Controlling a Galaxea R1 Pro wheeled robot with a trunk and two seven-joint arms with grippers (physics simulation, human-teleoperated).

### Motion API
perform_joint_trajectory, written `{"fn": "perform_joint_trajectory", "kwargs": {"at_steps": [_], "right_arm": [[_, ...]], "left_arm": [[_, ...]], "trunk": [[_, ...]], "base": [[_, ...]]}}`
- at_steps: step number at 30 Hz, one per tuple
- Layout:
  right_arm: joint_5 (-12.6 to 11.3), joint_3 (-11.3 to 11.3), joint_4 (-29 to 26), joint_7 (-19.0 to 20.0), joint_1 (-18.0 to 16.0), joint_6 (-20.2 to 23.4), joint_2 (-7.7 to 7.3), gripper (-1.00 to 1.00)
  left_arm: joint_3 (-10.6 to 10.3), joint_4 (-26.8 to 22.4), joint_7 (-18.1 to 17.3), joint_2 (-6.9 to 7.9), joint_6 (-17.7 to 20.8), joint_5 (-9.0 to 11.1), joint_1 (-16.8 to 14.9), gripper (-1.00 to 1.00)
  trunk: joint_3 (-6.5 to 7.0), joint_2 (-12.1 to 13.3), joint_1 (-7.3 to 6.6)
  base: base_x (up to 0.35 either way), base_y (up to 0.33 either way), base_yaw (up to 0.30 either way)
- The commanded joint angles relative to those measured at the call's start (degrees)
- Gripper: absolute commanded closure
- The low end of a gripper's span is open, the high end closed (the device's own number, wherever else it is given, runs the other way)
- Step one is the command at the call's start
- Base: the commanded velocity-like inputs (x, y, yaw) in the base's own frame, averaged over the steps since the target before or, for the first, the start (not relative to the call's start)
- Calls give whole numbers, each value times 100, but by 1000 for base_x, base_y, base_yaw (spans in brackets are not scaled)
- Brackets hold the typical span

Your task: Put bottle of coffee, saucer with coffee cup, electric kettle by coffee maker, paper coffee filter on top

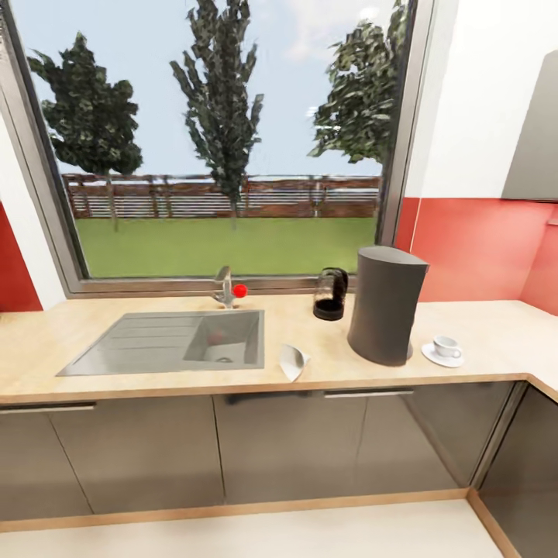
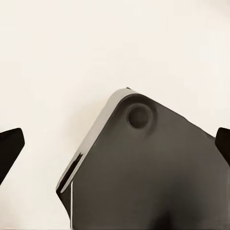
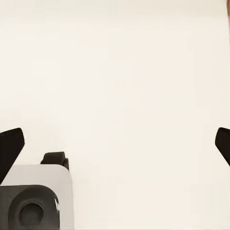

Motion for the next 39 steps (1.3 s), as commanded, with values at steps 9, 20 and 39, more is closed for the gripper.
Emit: {"fn": "perform_joint_trajectory", "kwargs": {"at_steps": [9,20,39], "right_arm": [[-33,49,20,-7,11,-36,2,-100],[-33,49,20,-7,25,-36,2,-100],[-33,49,20,-7,32,-41,-5,-100]], "left_arm": [[13,-2,-55,-51,13,59,0,-100],[11,5,-55,-87,13,59,1,-100],[11,6,-55,-91,13,59,0,-100]], "trunk": [[-7,-6,2],[-7,-6,2],[-7,-6,2]], "base": [[165,321,0],[93,327,0],[2,342,0]]}}
